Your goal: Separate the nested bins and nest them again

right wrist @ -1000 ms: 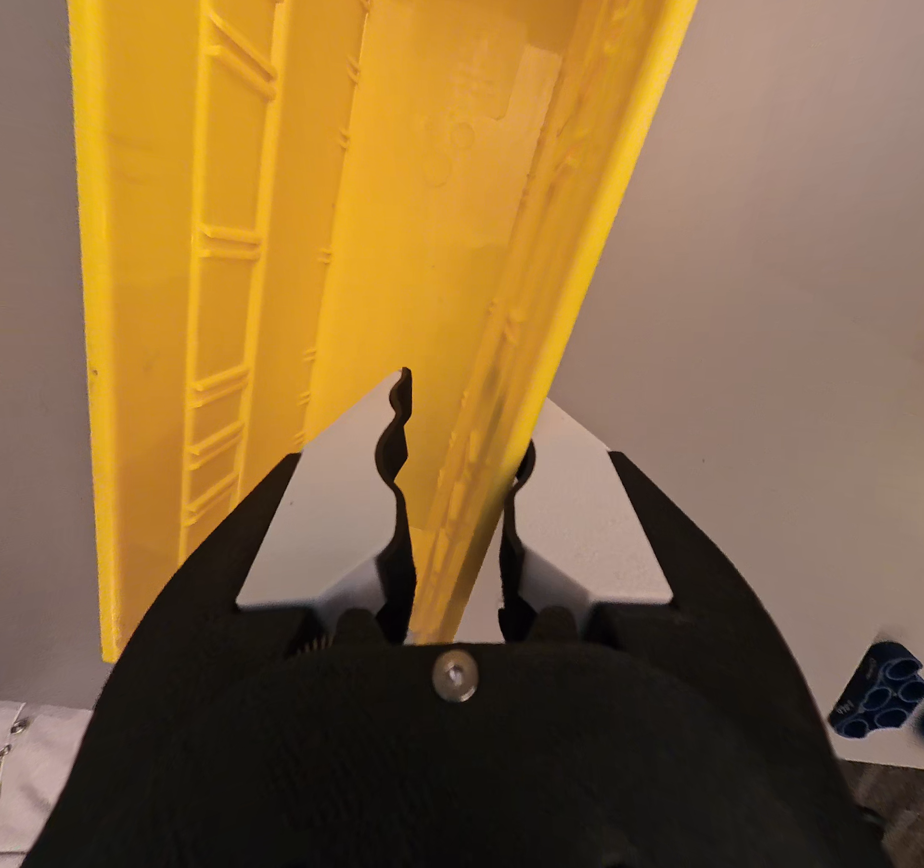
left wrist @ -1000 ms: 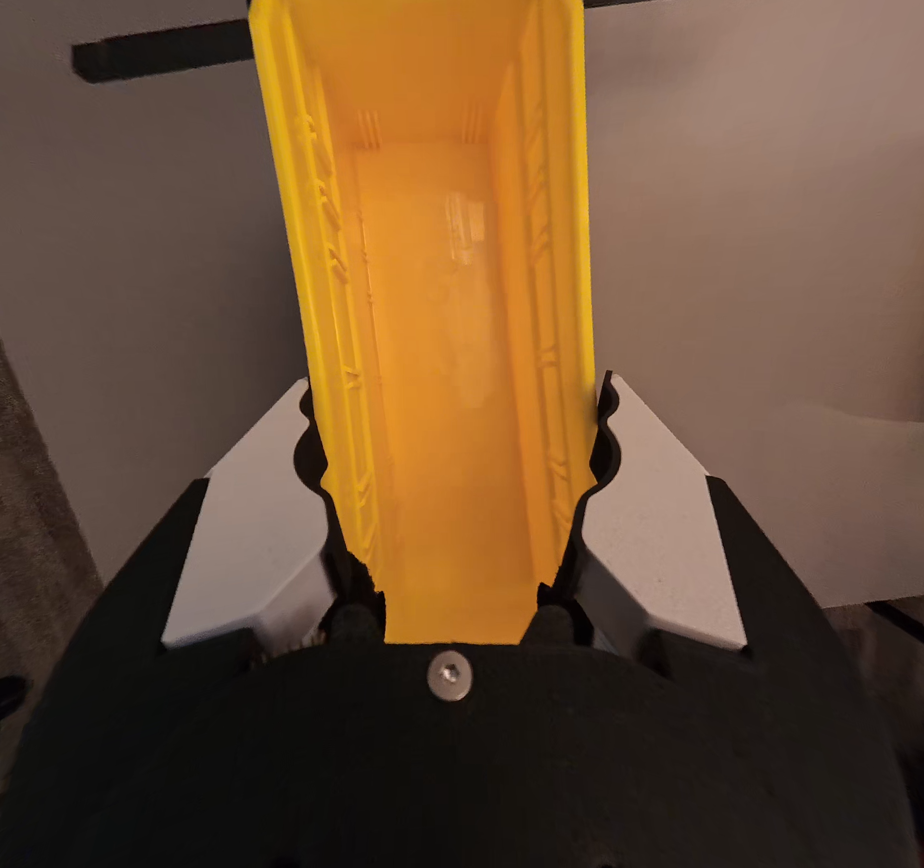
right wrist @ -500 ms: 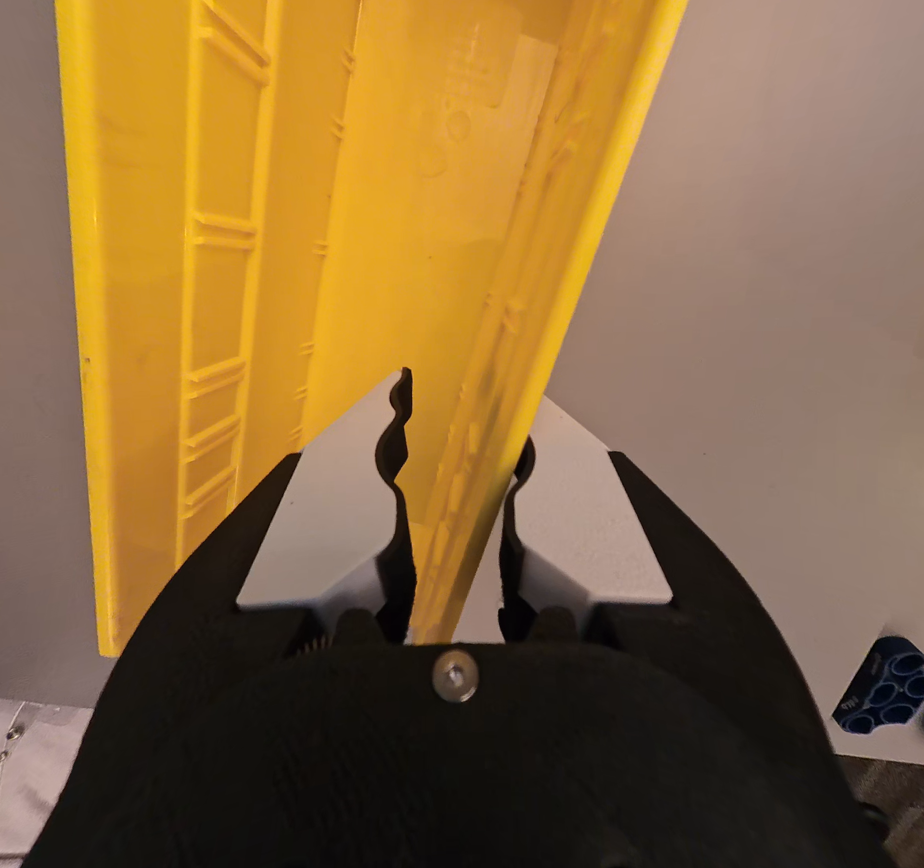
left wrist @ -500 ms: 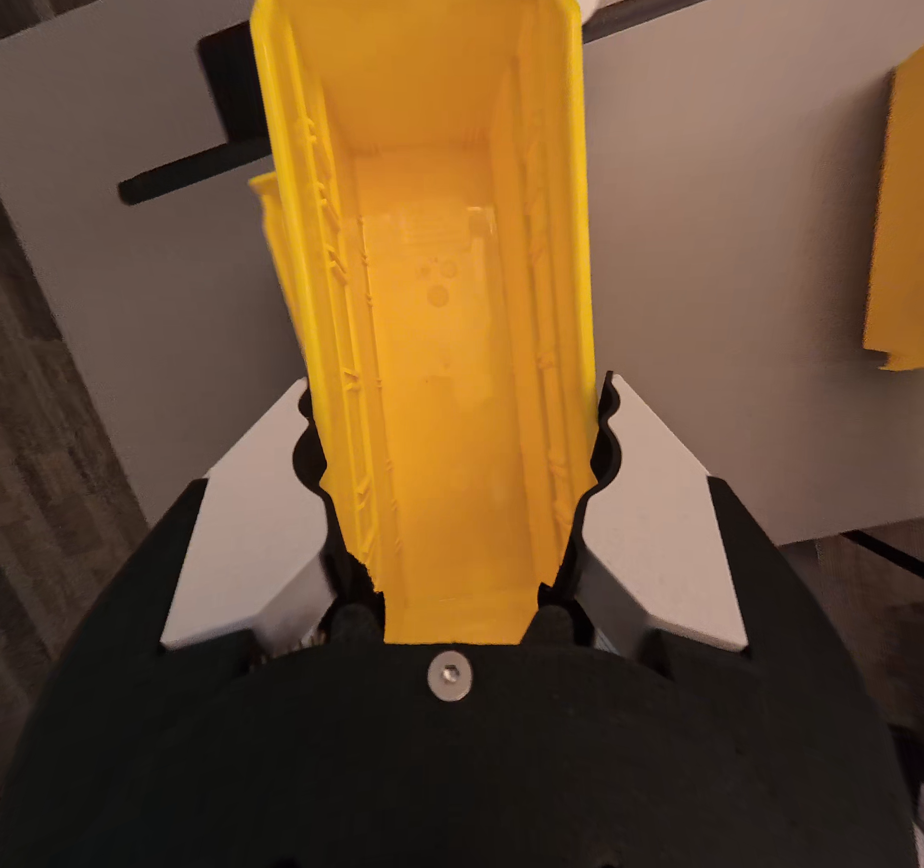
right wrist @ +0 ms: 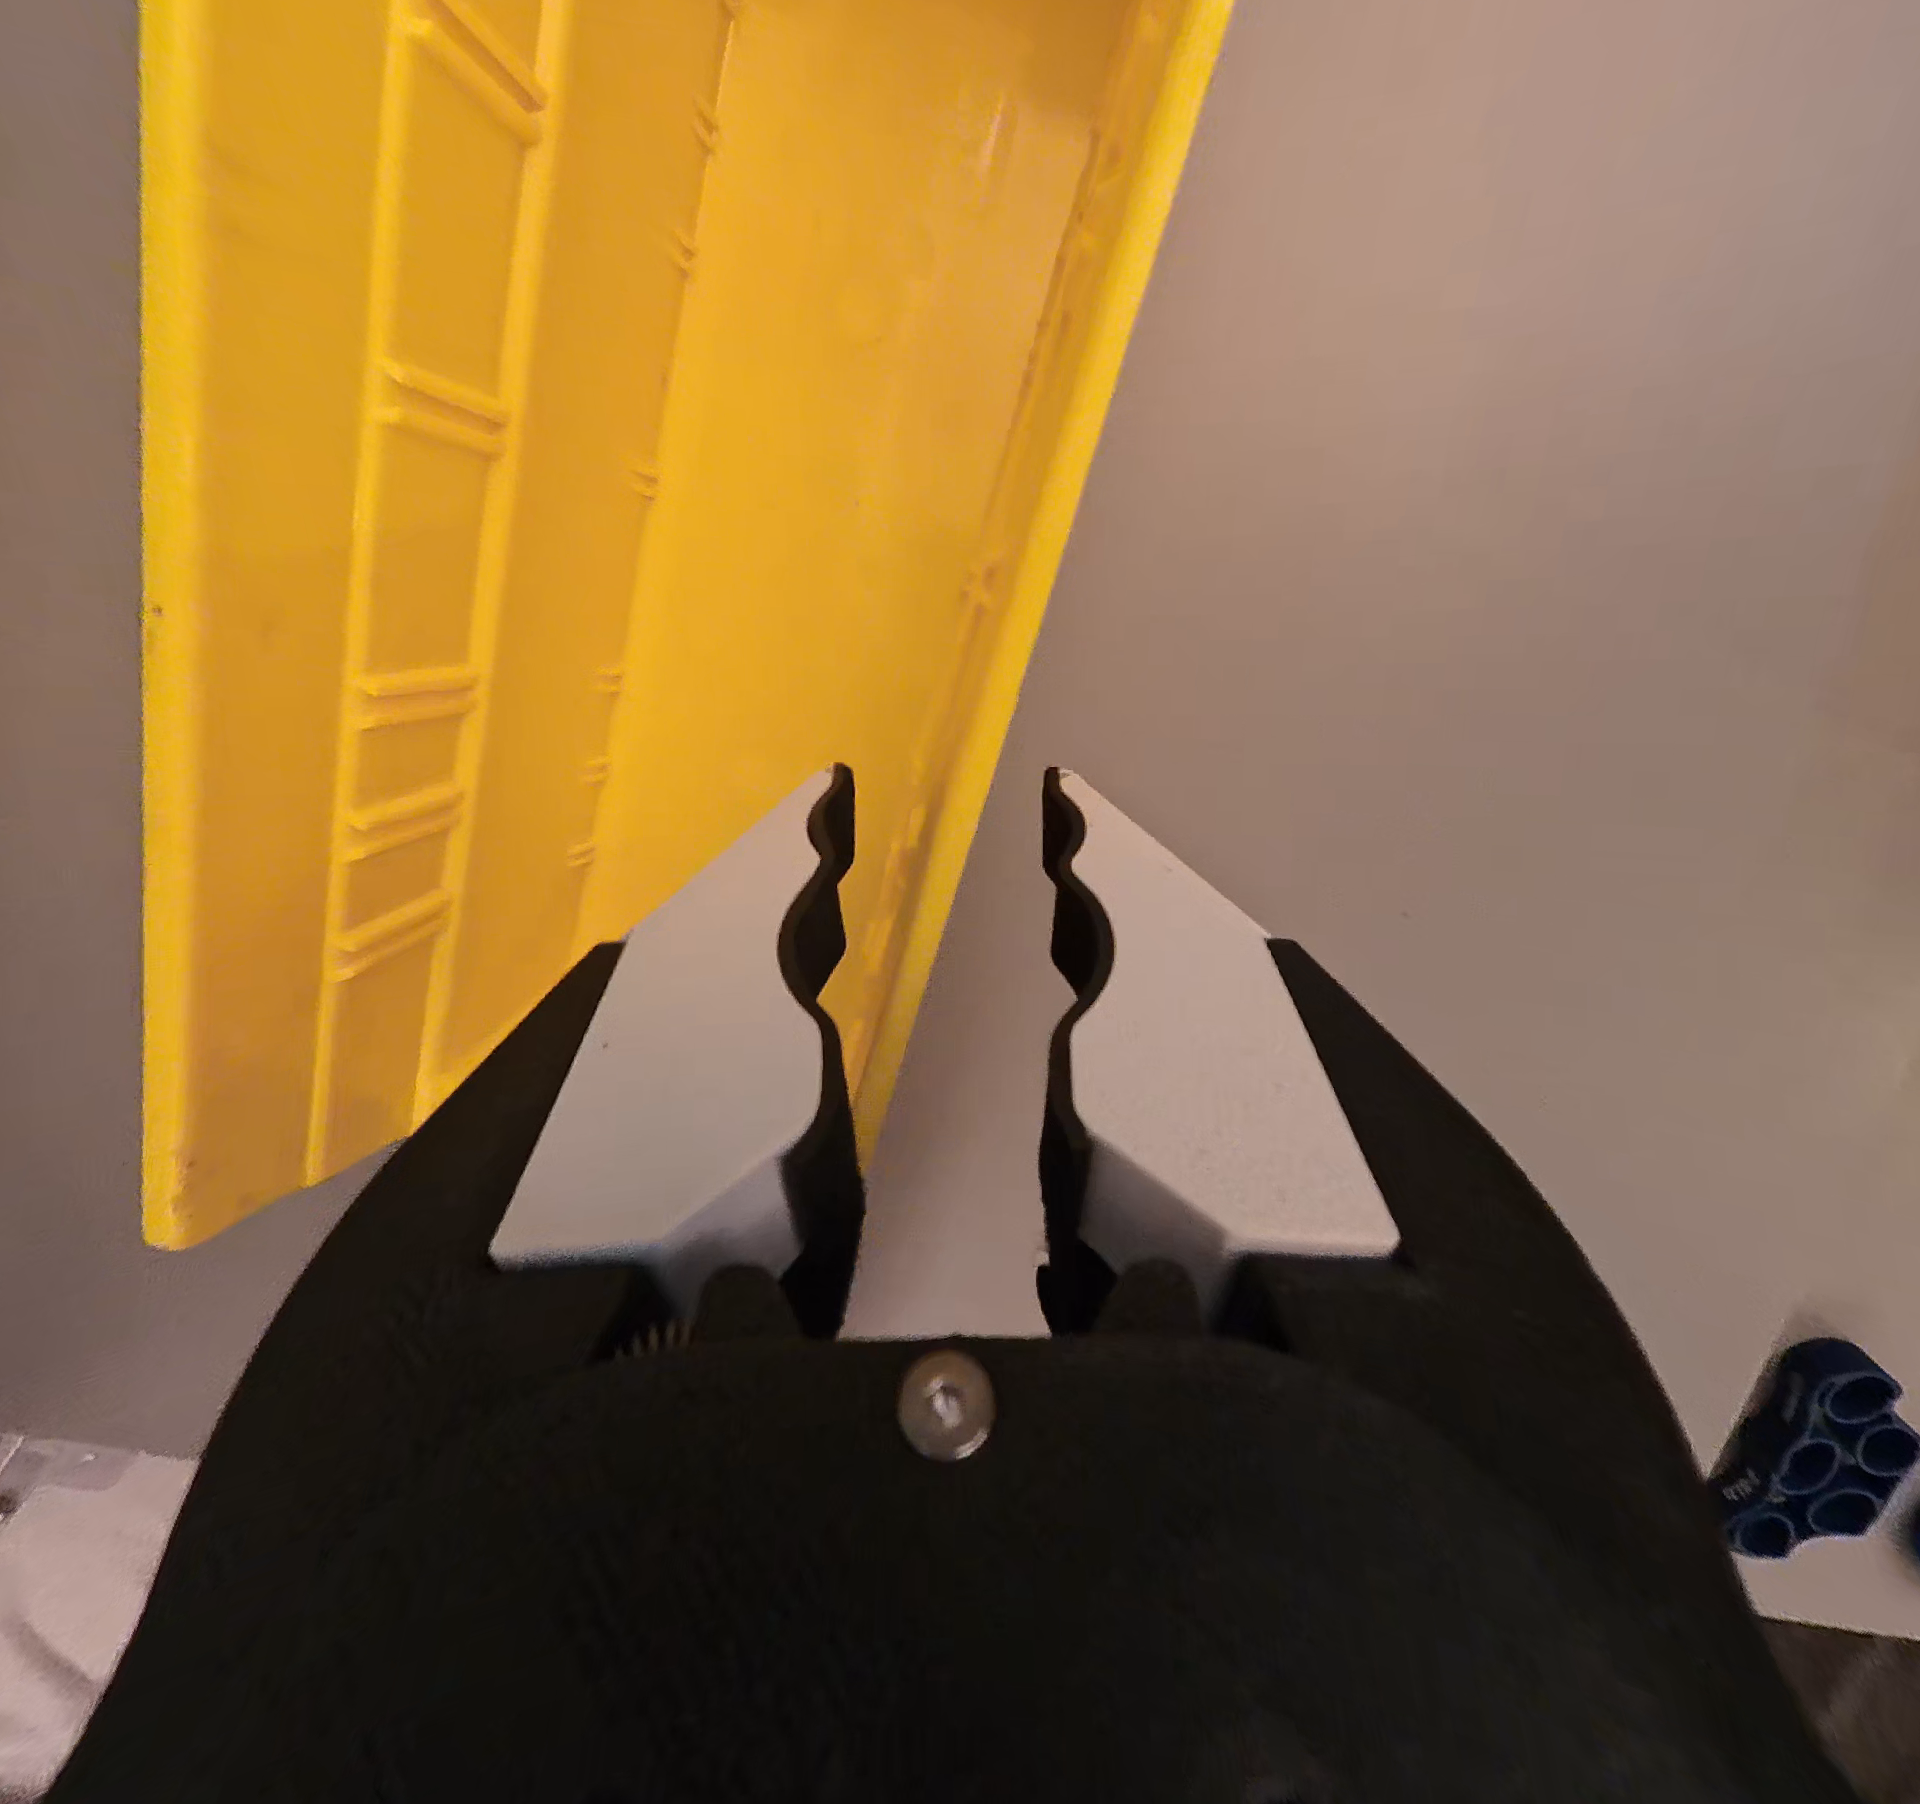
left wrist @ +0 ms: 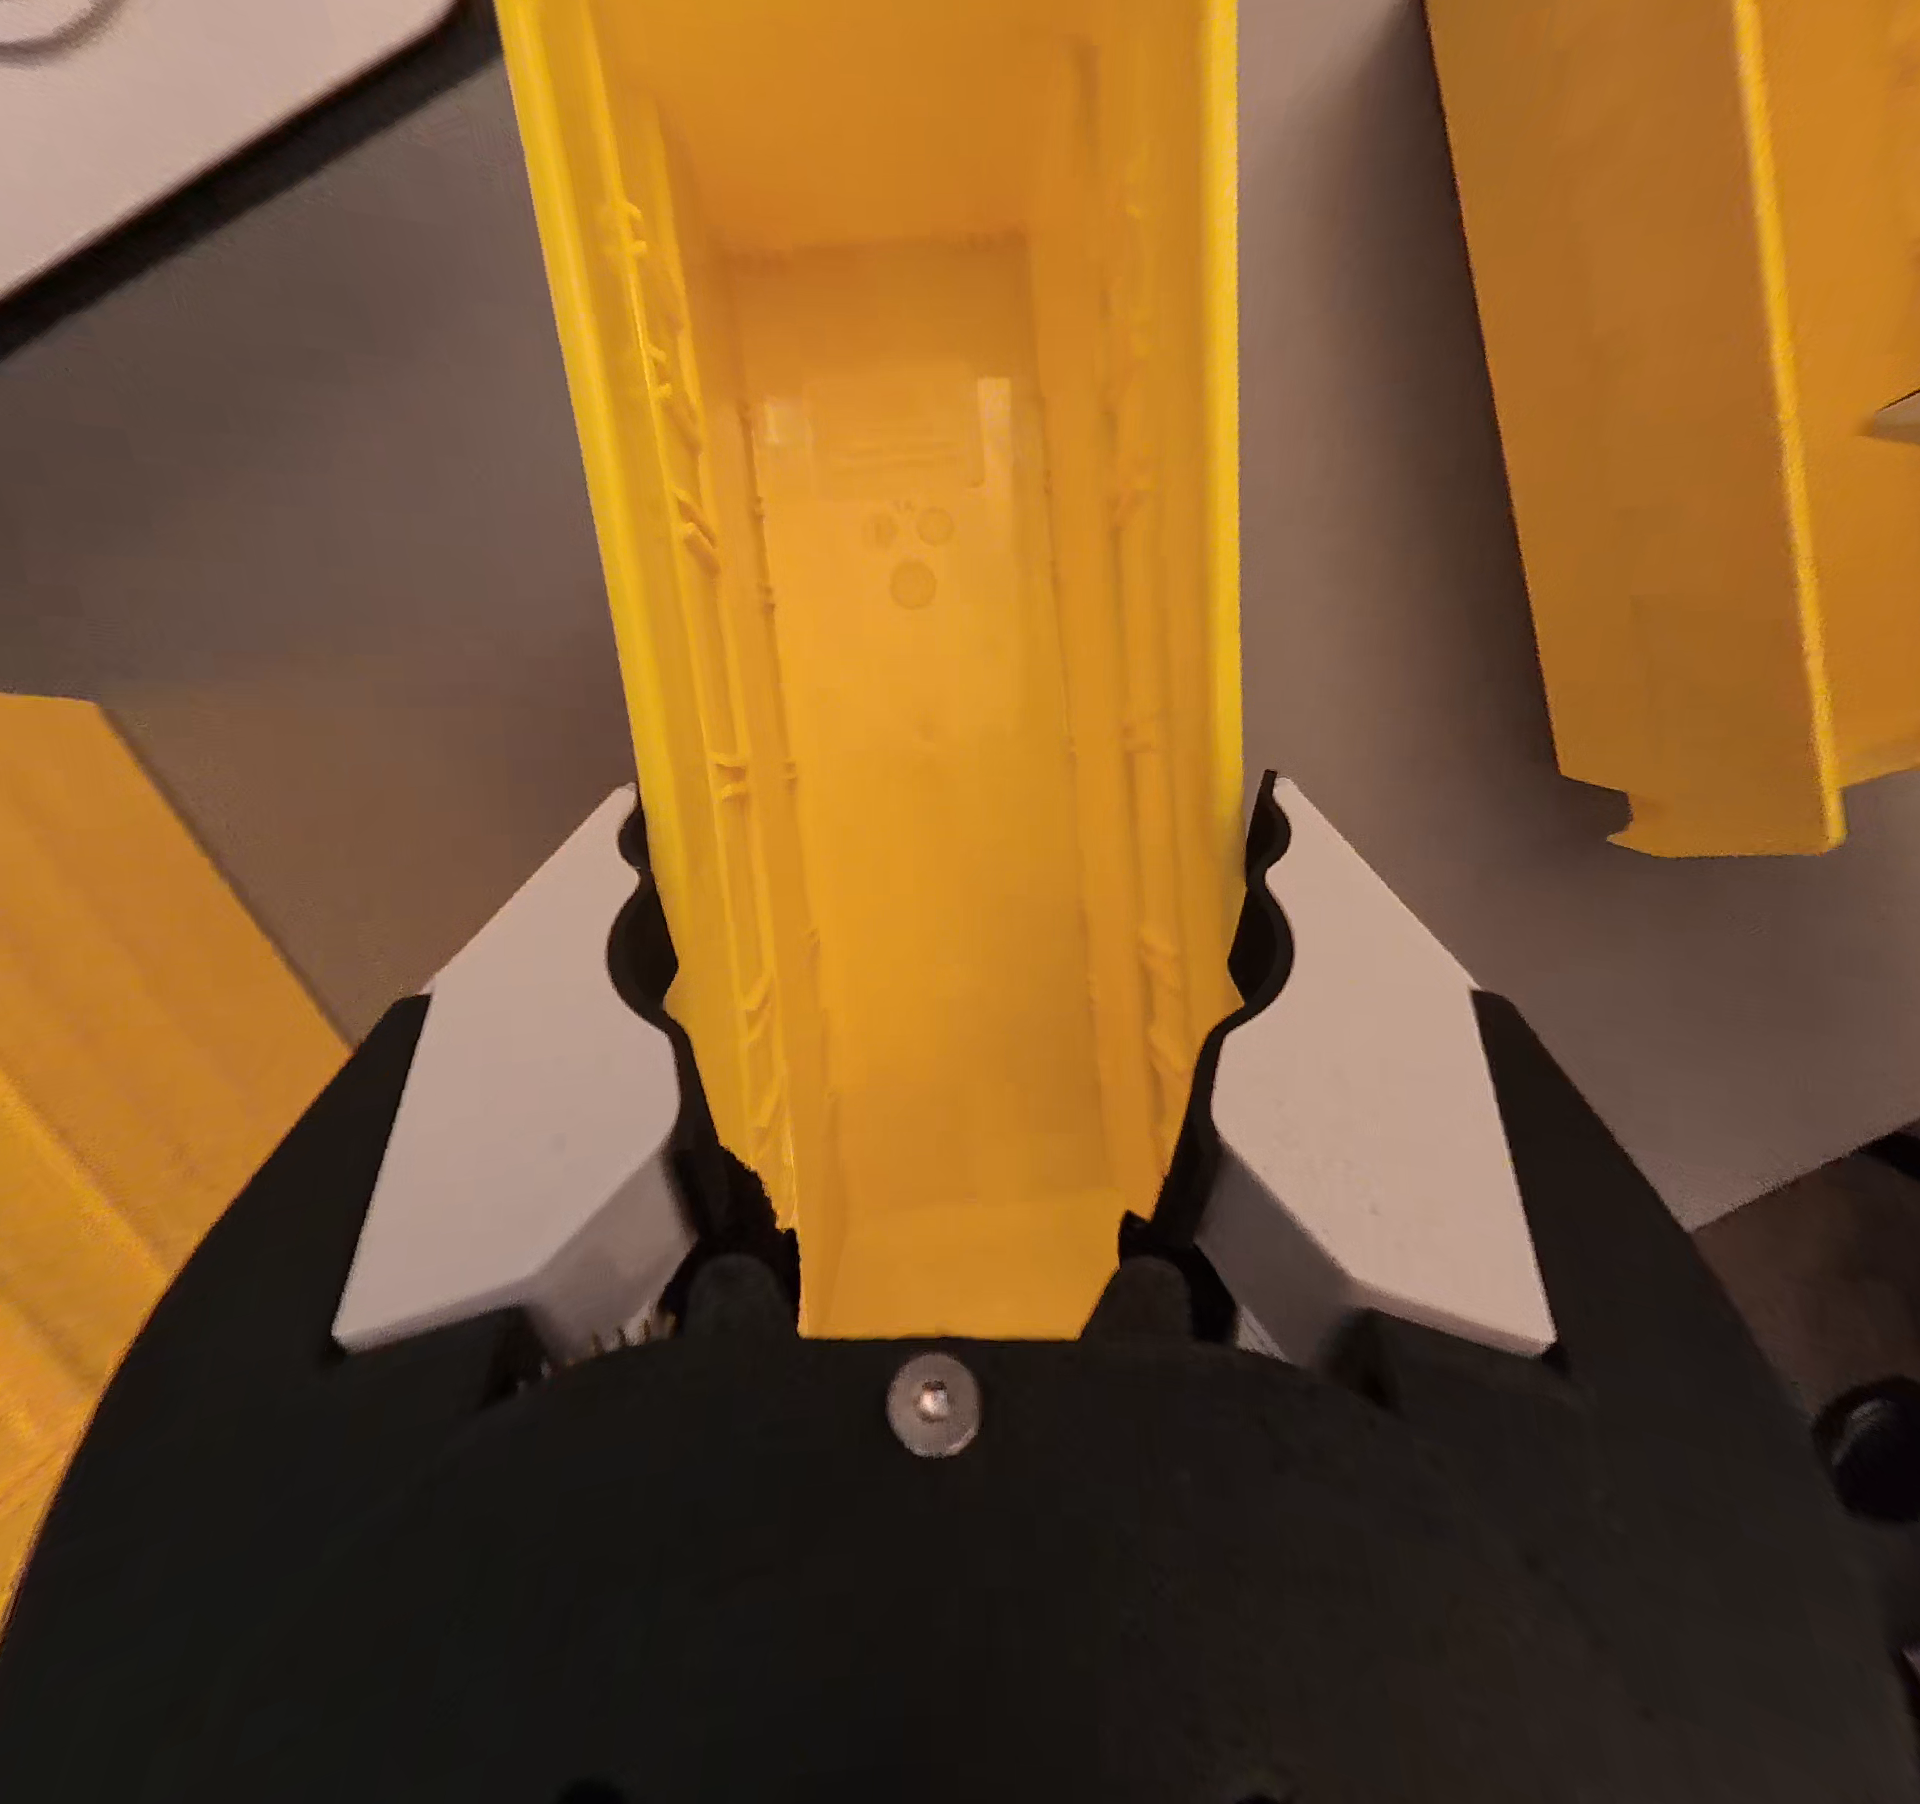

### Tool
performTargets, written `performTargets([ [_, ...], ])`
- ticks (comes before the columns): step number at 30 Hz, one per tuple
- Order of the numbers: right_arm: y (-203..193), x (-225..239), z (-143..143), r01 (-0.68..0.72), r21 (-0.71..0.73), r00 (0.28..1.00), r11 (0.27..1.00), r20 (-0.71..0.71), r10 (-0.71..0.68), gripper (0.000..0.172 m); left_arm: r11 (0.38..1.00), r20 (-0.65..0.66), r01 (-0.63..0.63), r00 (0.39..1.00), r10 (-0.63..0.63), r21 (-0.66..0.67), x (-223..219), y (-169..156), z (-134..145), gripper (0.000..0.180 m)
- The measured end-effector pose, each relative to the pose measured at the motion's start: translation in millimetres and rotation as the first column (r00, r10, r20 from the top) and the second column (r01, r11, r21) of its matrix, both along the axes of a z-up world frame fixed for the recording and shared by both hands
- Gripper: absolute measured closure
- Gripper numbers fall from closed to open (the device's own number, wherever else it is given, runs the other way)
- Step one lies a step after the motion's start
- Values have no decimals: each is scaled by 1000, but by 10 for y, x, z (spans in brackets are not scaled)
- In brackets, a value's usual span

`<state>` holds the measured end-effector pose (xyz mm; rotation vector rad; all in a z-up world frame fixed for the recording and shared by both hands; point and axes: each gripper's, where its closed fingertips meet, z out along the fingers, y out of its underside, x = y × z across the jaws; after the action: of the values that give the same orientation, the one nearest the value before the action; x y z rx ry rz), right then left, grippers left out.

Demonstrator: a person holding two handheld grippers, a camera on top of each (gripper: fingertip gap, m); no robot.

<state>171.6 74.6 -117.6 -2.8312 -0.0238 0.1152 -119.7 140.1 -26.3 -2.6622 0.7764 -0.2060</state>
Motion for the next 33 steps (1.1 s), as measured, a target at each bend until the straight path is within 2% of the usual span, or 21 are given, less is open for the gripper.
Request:
performTargets([
  [3,-32,-21,-9,-14,-6,1000,1000,-12,14,139,999,-8,6,1000,-6,-34,137,-26,-278,69],
  [5,-91,-67,-42,-21,-43,999,999,-33,19,160,999,-6,-2,1000,2,-44,204,-24,-392,69],
  [6,-101,-18,-52,-3,-55,1000,998,-6,2,165,999,-6,-9,1000,9,-45,235,-18,-431,69],
  [8,-92,63,-53,26,-58,1000,998,9,-26,168,999,-4,-21,1000,21,-46,302,-15,-508,67],
  [11,-90,196,-55,85,-74,995,994,-54,-89,169,995,-16,-55,998,53,-80,428,-61,-677,58],
  [15,-215,435,-61,64,-119,998,991,-11,-66,168,994,13,-95,995,96,-57,729,-89,-691,54],
  [18,-296,594,-61,75,-121,997,990,25,-73,168,989,99,-65,992,78,-132,993,-220,-635,62],
  [21,-307,618,-53,82,-89,996,993,-17,-84,161,973,209,-44,974,92,-225,1128,-338,-592,63],
  [23,-320,583,-52,86,-82,994,993,-61,-91,163,964,251,-19,964,87,-264,1111,-389,-576,65],
  [27,-348,539,-55,99,-82,991,992,-77,-105,167,967,295,43,955,34,-252,907,-465,-572,82],
  [32,-349,528,-55,149,-80,986,986,-64,-155,168,956,312,72,950,22,-285,750,-633,-754,101],
  [33,-348,526,-56,156,-77,985,985,-62,-161,168,953,300,75,954,18,-295,741,-655,-810,117],
])
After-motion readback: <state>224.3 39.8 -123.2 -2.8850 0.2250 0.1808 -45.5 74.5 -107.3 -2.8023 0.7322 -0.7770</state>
